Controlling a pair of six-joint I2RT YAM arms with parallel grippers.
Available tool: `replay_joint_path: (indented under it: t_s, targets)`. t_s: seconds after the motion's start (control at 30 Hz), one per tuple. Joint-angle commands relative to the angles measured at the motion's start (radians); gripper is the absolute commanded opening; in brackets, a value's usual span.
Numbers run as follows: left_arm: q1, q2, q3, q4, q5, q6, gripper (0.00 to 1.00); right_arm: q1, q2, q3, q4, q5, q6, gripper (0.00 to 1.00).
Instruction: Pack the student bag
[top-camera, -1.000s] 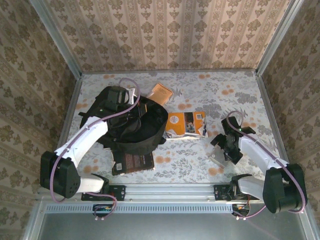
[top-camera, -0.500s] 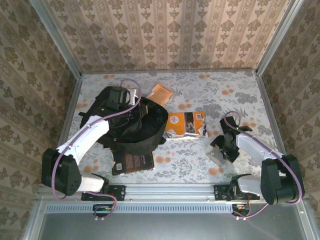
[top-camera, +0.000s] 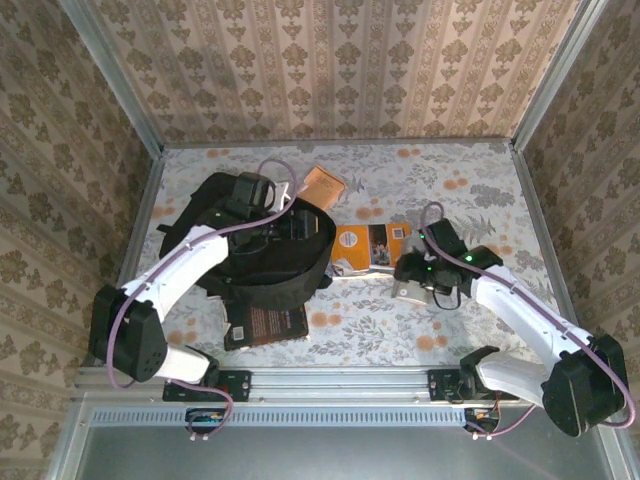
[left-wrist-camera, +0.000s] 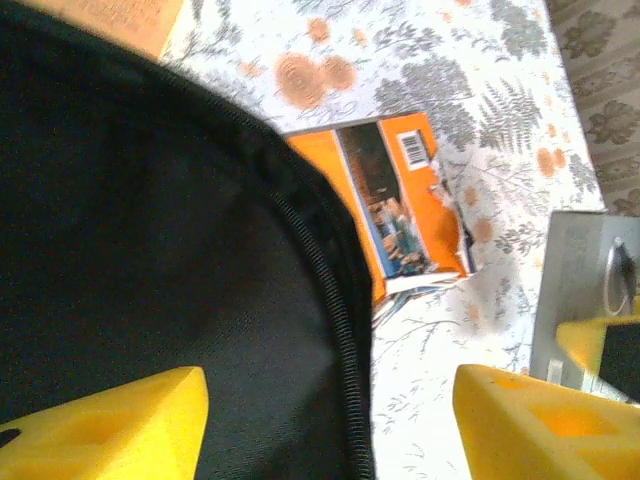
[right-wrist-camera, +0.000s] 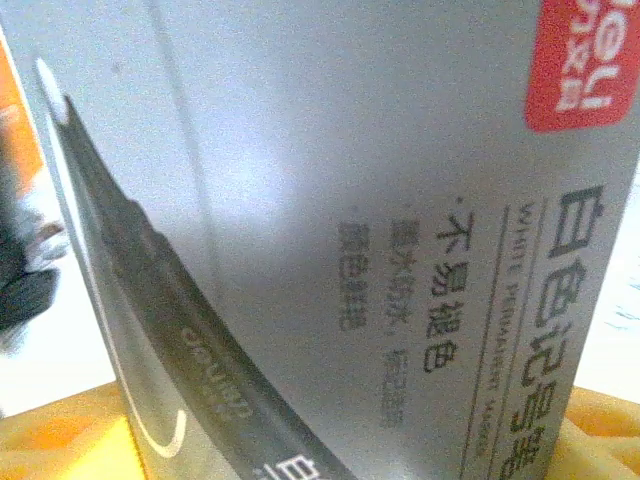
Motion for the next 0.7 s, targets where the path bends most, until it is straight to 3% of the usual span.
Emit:
replay_joint_path:
  t_s: [0.0, 0.37, 0.67]
  targets:
    - [-0.039, -0.037, 0.090, -0.049, 0.052, -0.003, 0.75, 0.094, 0.019, 0.078, 0.080, -0.034, -0.137, 0.77]
    - [-0.123, -0.036, 0.078, 0.062, 0.154, -0.098, 0.83, 0.211, 0.030, 0.100, 0.340, -0.170, -0.230, 0.77]
    - [-0.154, -0.012, 0.013, 0.194, 0.204, -0.174, 0.84, 0.249, 0.043, 0.095, 0.393, -0.198, -0.230, 0.78]
